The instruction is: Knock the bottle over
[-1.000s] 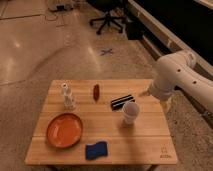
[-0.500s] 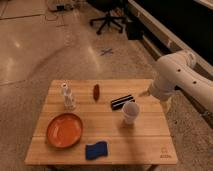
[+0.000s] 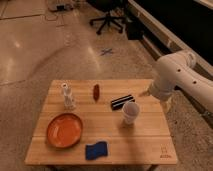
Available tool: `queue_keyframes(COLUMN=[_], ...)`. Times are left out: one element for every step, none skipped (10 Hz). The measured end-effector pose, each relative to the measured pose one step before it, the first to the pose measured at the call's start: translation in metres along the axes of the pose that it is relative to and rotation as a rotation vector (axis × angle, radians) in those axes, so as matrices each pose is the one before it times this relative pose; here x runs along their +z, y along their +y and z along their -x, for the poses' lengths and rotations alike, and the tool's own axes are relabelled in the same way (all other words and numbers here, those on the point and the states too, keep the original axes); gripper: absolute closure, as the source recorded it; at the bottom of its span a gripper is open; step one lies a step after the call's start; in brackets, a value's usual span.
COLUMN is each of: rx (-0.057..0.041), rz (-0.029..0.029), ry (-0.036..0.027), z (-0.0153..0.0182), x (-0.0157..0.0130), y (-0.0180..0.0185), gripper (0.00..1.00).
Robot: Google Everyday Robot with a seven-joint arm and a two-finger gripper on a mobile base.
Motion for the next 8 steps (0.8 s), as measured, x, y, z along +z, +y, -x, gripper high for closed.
queue_keyframes(rx=[-0.00001,-0.00089,-0.00940,-0.02416,-0.03882,-0.03346,-0.03904,-0.03943], rz=[0.00004,-0.00028,-0.00282,-0.01028,-0.01531,-0.01217,-0.01123,-0.00401], ry=[0.00004,-0.00077,-0.00037,0.00137,0.00447,0.00672,0.00555,0.00698], z=[-0.00001,0.00023,0.00239,0.00451,0.00613,0.00363,0.00429,0.00280], x=[0.00000,-0.00001,-0.00081,-0.00230,-0.00437,-0.00390,-0.00391,-0.00180], y=[0.00001,-0.00012,-0.00486,-0.01568,-0.02553,-0.02233,-0.02598,-0.02314], gripper=[0.20,0.20,0.20,0.20,0.20,0.20,0.20,0.20])
